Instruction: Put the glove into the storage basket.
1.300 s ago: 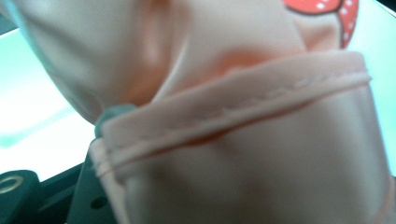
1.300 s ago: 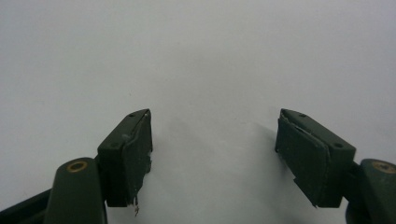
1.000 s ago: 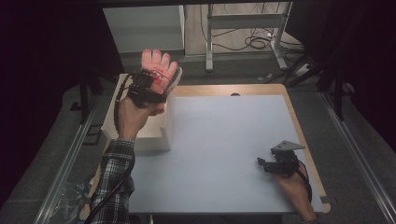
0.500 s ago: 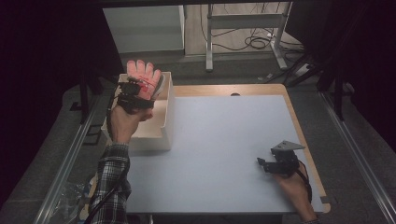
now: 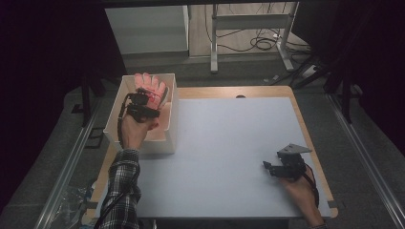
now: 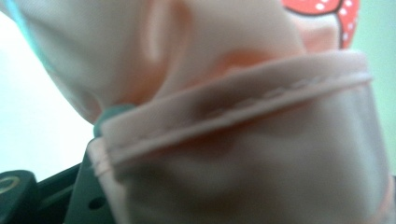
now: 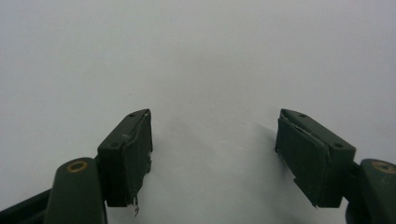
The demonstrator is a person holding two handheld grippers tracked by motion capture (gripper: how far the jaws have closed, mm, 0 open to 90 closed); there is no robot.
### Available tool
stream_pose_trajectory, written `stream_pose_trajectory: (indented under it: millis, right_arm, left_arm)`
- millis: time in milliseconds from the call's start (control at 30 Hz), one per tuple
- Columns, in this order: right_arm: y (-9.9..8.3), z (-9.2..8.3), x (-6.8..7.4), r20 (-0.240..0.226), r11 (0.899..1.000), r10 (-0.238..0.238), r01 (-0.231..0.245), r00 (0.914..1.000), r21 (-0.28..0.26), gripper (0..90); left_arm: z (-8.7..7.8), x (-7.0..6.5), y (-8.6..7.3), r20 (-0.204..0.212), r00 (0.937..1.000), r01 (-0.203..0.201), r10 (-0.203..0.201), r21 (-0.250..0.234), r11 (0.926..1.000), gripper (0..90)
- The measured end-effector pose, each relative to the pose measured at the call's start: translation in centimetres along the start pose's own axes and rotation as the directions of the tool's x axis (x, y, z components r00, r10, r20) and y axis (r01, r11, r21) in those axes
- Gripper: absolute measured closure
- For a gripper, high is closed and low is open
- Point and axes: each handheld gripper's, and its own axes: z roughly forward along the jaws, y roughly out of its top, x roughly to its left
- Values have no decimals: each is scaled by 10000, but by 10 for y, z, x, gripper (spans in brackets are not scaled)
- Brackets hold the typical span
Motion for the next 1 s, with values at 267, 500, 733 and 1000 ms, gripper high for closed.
stream_pose_trajectory:
  millis: [267, 500, 733, 1000]
  right_arm:
    - [0, 0, 0, -3, 10000, -5, 5, 10000, -4, 276]
    - [0, 0, 0, -6, 10000, 9, -9, 10000, -1, 275]
    - [0, 0, 0, -6, 10000, -4, 4, 10000, -4, 276]
    - [0, 0, 0, -7, 10000, 9, -9, 10000, 0, 275]
  left_arm:
    - [21, -12, 6, -308, 9993, -195, 219, 761, 9969, 424]
    - [39, -18, 13, -375, 9991, -153, 216, 1605, 9869, 407]
    - [52, -23, 15, -318, 9989, -260, 335, 2133, 9766, 343]
    - [57, -15, 12, 35, 10000, -30, 22, 2458, 9693, 161]
